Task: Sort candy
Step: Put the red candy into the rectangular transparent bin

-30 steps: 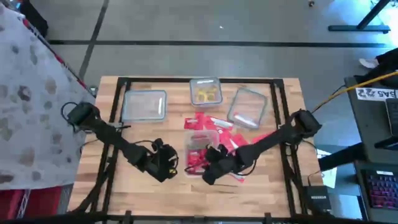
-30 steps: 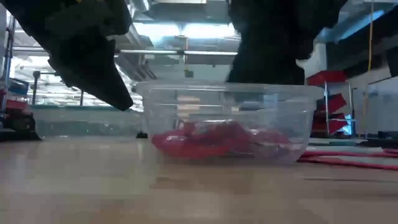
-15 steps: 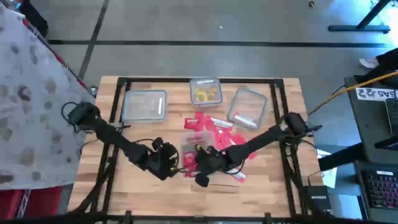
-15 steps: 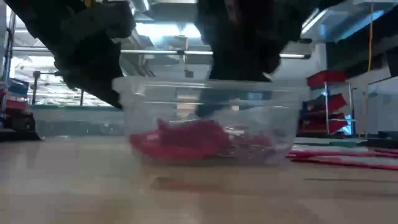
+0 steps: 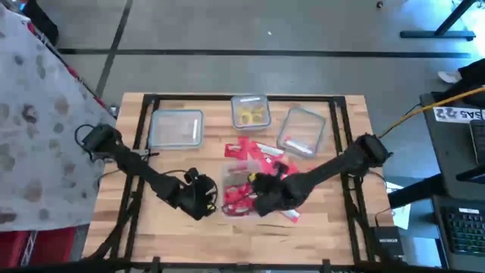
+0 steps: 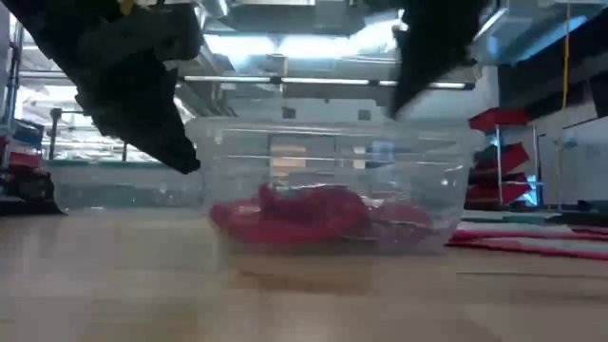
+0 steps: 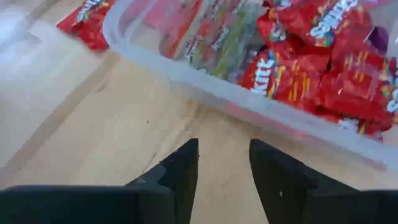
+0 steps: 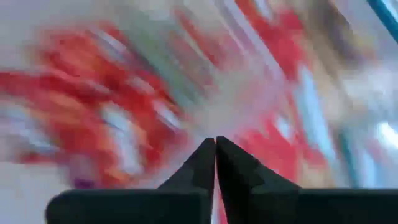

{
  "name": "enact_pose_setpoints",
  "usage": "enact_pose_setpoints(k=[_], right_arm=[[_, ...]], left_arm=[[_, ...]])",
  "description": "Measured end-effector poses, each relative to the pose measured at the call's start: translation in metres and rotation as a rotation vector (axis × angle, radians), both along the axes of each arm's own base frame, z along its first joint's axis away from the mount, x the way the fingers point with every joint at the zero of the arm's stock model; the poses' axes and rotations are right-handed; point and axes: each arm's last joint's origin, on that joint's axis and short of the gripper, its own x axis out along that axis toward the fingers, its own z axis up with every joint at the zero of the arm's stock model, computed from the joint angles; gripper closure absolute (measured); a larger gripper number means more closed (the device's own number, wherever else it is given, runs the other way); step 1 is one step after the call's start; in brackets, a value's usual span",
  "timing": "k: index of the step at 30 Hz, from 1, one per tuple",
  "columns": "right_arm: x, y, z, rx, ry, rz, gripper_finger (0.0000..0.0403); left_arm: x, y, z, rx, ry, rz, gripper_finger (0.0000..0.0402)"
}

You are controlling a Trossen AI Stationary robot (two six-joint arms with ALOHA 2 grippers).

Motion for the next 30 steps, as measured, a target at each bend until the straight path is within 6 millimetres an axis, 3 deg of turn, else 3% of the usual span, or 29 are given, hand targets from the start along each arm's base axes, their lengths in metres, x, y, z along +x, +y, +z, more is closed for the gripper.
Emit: enact_pose_setpoints(k=[7,13,17,20,24,27,30], right_arm=[[-0.002,-0.002,-0.04,0.143,-0.058,-0.012,0.0402],[0.021,0.006,-0.044,0.247,-0.265,0.13,0.0402],[0.034,0.011,-0.04,0.278,-0.336,0.284,0.0402],[0.033,0.008,-0.033,0.215,-0.296,0.3,0.0402],[0.029,0.001,-0.001,0.053,-0.315,0.283,0.0402],[0.024,-0.014,0.015,-0.062,-0.308,0.247,0.0402],[0.029,-0.041,0.02,-0.096,-0.295,0.197,0.0401]], left_arm=[[-0.018,0.003,-0.006,0.008,0.132,0.077,0.0273],[-0.03,0.0,-0.007,0.008,0.181,0.111,0.0273],[-0.031,-0.002,-0.007,0.009,0.182,0.11,0.0273],[-0.031,-0.002,-0.007,0.008,0.181,0.11,0.0273],[-0.031,-0.002,-0.007,0.004,0.177,0.11,0.0273],[-0.031,-0.002,-0.007,0.012,0.17,0.112,0.0273],[-0.03,-0.001,-0.007,0.016,0.164,0.115,0.0273]])
